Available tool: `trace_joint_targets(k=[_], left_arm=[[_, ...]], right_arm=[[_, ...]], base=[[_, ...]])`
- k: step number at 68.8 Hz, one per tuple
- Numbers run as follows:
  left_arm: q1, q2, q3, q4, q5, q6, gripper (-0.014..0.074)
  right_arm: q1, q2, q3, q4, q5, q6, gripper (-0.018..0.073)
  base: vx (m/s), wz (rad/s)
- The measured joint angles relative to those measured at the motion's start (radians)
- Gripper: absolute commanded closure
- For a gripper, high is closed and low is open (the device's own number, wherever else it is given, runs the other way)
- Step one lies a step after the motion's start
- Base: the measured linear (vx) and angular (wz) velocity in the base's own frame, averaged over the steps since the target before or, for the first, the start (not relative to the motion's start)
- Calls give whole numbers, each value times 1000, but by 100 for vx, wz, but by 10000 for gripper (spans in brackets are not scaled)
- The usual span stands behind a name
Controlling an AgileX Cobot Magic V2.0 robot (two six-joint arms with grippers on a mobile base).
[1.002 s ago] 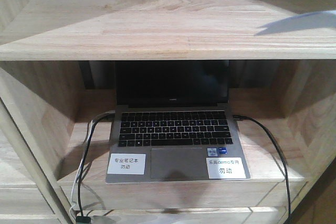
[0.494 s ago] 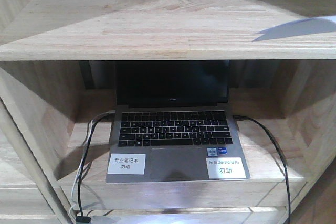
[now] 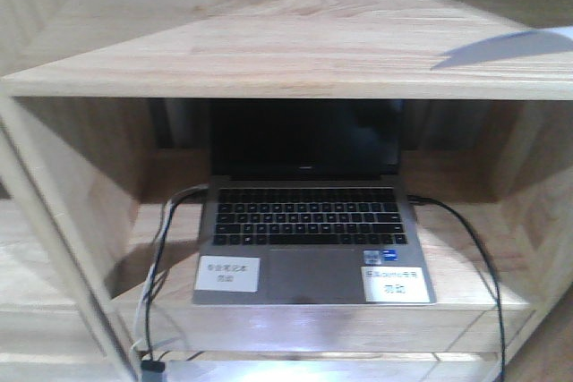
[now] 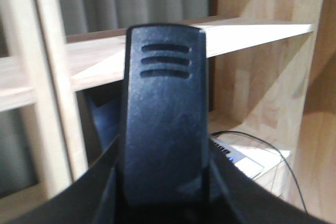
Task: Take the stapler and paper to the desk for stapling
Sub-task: 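Drive the base away from the shelf toward the wooden desk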
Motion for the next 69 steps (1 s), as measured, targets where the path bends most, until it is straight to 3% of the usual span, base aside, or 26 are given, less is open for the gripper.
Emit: trace_joint_targets(k=[69], left_arm=[[0, 0, 0, 0, 0, 0, 603]], right_arm=[[0, 0, 0, 0, 0, 0, 569]], base=[[-9, 35]])
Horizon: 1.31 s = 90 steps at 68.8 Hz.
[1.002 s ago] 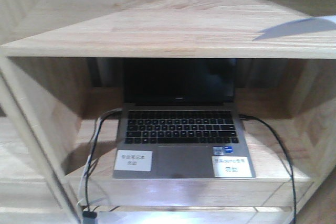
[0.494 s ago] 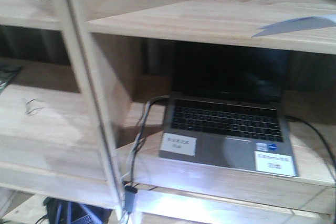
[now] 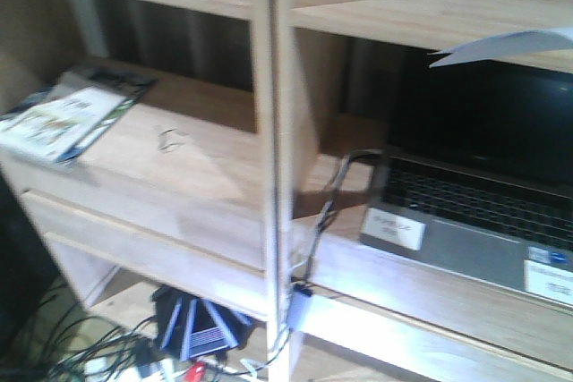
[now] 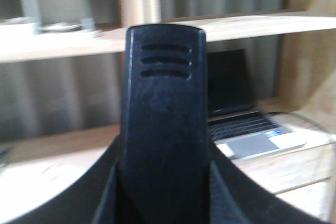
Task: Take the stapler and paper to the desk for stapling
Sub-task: 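Drive the base away from the shelf toward the wooden desk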
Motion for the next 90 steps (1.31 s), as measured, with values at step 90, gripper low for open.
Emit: trace_joint_targets(k=[90], left_arm=[[0, 0, 0, 0, 0, 0, 603]], right_arm=[[0, 0, 0, 0, 0, 0, 569]], base=[[-14, 58]])
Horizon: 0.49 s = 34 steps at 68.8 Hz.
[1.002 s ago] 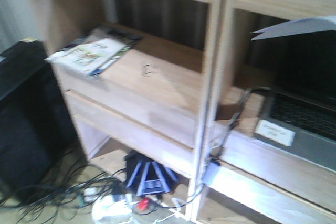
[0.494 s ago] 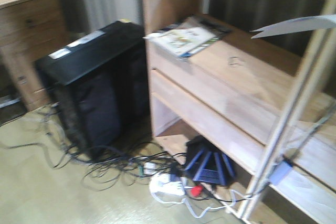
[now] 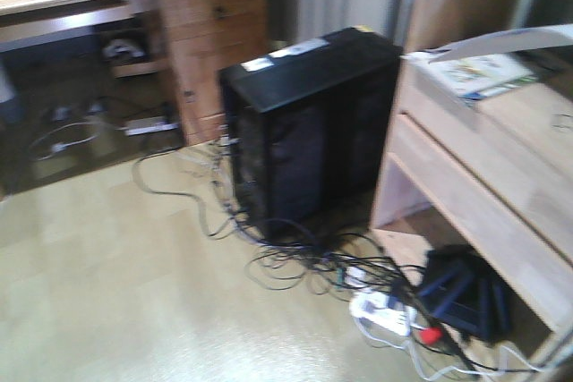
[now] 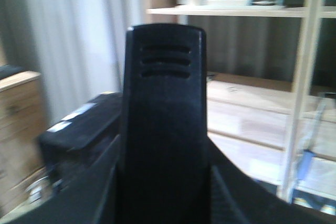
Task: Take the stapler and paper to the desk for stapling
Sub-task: 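Drive the base away from the shelf toward the wooden desk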
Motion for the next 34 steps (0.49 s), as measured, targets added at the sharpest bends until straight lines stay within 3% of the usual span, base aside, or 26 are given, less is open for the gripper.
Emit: trace_joint_targets(k=[34], left_arm=[[0, 0, 0, 0, 0, 0, 603]], right_arm=[[0, 0, 0, 0, 0, 0, 569]], base=[[-6, 50]])
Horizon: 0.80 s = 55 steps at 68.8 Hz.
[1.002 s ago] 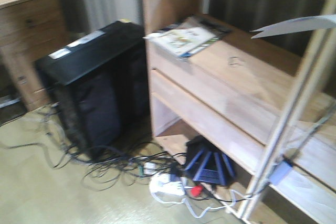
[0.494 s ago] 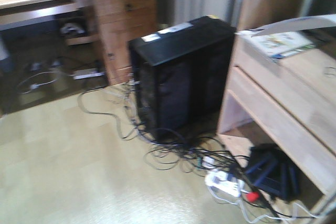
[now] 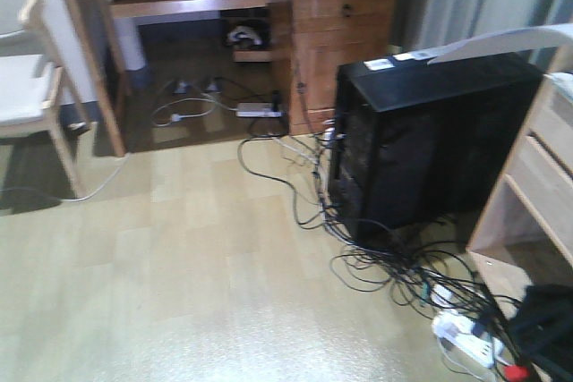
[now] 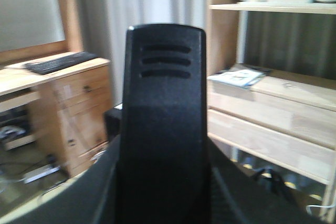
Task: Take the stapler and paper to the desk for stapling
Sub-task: 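Drive the base away from the shelf toward the wooden desk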
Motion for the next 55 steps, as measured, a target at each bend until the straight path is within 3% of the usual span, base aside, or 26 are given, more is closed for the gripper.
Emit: trace_joint_targets(k=[55], left_arm=[[0, 0, 0, 0, 0, 0, 603]], right_arm=[[0, 0, 0, 0, -1, 0, 569]], base=[[7, 20]])
